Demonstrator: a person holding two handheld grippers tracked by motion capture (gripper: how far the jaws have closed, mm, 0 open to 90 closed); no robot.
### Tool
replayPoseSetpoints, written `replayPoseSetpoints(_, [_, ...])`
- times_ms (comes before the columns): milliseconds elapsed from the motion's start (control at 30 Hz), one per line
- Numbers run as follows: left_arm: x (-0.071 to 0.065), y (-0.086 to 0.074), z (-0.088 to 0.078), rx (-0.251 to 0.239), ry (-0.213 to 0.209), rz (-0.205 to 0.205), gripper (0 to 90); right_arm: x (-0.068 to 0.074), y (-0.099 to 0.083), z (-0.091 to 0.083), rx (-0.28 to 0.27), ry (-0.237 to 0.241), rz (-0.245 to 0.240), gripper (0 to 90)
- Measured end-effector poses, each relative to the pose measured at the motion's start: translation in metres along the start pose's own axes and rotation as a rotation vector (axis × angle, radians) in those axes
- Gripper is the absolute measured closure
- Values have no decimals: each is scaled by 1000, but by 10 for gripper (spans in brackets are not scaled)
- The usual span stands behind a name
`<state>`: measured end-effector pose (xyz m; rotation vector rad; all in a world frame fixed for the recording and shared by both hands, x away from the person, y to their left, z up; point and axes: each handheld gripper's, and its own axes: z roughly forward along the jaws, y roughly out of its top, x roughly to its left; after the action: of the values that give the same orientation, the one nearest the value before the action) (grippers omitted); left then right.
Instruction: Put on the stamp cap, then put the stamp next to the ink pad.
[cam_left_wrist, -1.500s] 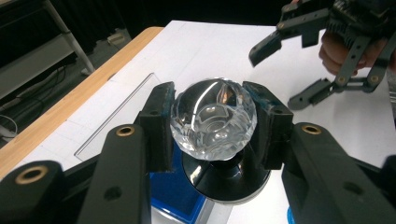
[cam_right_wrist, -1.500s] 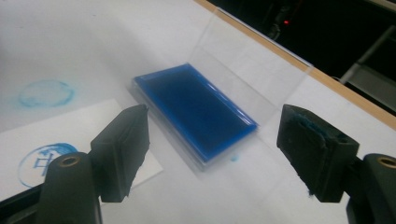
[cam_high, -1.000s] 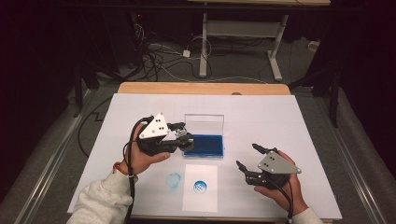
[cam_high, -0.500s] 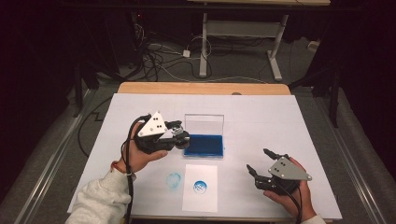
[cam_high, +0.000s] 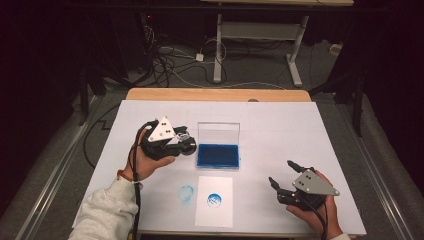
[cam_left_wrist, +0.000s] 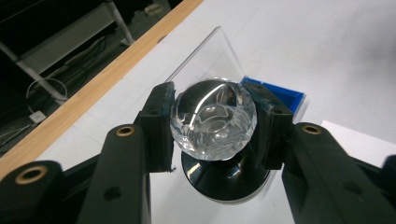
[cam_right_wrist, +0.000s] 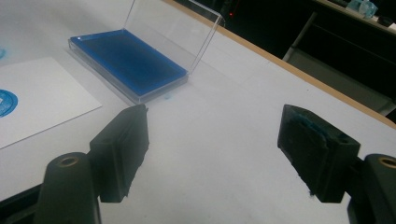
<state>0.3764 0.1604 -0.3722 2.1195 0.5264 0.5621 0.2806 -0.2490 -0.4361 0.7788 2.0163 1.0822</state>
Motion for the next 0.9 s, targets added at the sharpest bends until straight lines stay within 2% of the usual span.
replayPoseSetpoints(367, [5, -5, 8, 38, 10, -8, 551, 0, 0, 2, -1, 15, 2, 251])
replayPoseSetpoints(533, [7, -12, 21, 89, 15, -9, 550, 2, -1, 3, 9, 23, 1, 251])
replayPoseSetpoints(633, [10, -16, 31, 107, 6, -25, 550, 3, -1, 4, 10, 31, -7, 251])
replayPoseSetpoints(700, [12, -18, 37, 122, 22, -25, 550, 4, -3, 5, 24, 36, -13, 251])
replayPoseSetpoints(900, [20, -25, 49, 165, 20, -46, 550, 4, -4, 5, 29, 40, -12, 251])
